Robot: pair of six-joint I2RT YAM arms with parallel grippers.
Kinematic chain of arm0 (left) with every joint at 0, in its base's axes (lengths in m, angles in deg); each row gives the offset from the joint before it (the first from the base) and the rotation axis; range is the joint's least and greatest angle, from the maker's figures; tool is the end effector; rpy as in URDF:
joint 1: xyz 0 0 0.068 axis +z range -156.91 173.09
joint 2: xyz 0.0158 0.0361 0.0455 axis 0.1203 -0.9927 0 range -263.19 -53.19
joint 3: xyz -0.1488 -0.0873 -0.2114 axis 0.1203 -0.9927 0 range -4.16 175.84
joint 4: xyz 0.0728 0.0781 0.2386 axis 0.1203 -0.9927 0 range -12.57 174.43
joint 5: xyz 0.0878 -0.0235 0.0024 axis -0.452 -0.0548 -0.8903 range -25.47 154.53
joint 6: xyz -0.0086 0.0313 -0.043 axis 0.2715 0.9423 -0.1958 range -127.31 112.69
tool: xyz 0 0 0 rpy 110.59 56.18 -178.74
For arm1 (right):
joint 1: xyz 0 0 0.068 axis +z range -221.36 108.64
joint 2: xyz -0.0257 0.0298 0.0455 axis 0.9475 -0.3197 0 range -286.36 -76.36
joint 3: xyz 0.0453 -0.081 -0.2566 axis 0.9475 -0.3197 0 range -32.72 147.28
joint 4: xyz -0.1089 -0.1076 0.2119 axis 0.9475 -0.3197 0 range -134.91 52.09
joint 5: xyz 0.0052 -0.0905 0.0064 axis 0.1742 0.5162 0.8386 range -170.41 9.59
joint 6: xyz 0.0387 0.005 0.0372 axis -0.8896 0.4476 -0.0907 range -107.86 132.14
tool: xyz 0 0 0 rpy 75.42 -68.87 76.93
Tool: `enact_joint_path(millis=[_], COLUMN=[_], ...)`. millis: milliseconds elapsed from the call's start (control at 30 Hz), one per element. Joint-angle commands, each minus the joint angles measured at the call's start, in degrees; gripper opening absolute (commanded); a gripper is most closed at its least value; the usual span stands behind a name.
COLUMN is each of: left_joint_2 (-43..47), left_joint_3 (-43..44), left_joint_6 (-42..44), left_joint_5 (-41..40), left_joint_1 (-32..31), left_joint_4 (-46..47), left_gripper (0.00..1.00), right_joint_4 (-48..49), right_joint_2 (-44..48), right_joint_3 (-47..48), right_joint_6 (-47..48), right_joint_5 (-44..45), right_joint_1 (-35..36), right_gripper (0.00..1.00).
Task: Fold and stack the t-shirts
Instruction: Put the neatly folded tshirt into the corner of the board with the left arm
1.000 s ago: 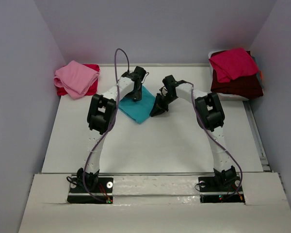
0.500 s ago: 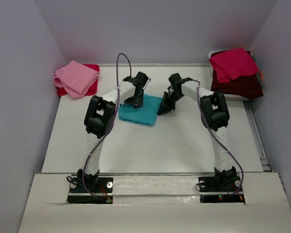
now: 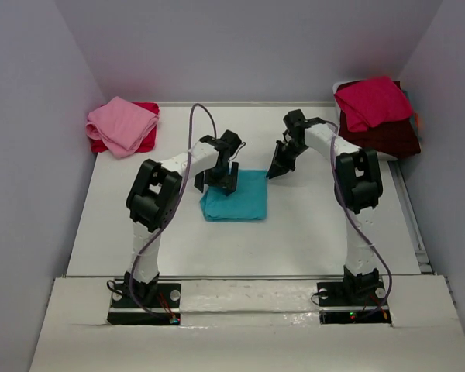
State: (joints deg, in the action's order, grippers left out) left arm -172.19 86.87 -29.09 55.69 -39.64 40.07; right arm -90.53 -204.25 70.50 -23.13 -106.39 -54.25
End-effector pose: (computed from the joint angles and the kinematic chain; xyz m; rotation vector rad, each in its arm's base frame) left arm 0.3611 -0.2256 0.1785 0.2335 2.7881 -0.0068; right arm 0.4285 0.1481 0.1708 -0.4025 -3.0131 -0.7784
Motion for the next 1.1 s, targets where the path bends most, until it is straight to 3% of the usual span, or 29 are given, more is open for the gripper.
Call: enact_joint_path(millis=[0, 300, 533, 1067], left_joint_2=[3.42, 6.32, 11.33, 19.77], left_joint_3=[-3.13, 2.05, -0.14, -18.77], left_joint_6=[-2.56, -4.50, -7.57, -9.86], left_joint_5=[4.27, 5.41, 5.94, 8.93], left_joint_1=[-0.58, -0.58, 1.17, 5.74], left_joint_4=[-1.17, -2.14, -0.20, 8.14], left_gripper=[0.99, 0.99, 0.99, 0.99], right_joint_4=[-1.52, -3.54, -2.31, 2.70], right_joint_2=[5.02, 6.34, 7.05, 9.68], right_joint_3=[0.05, -0.82, -5.83, -15.50], right_joint_6=[2.57, 6.17, 7.93, 6.79], right_joint_5=[-0.04, -6.72, -10.06, -10.67], right_joint_1=[0.04, 0.56, 3.90, 8.47], right_gripper=[0.19, 0.21, 0.21, 0.22])
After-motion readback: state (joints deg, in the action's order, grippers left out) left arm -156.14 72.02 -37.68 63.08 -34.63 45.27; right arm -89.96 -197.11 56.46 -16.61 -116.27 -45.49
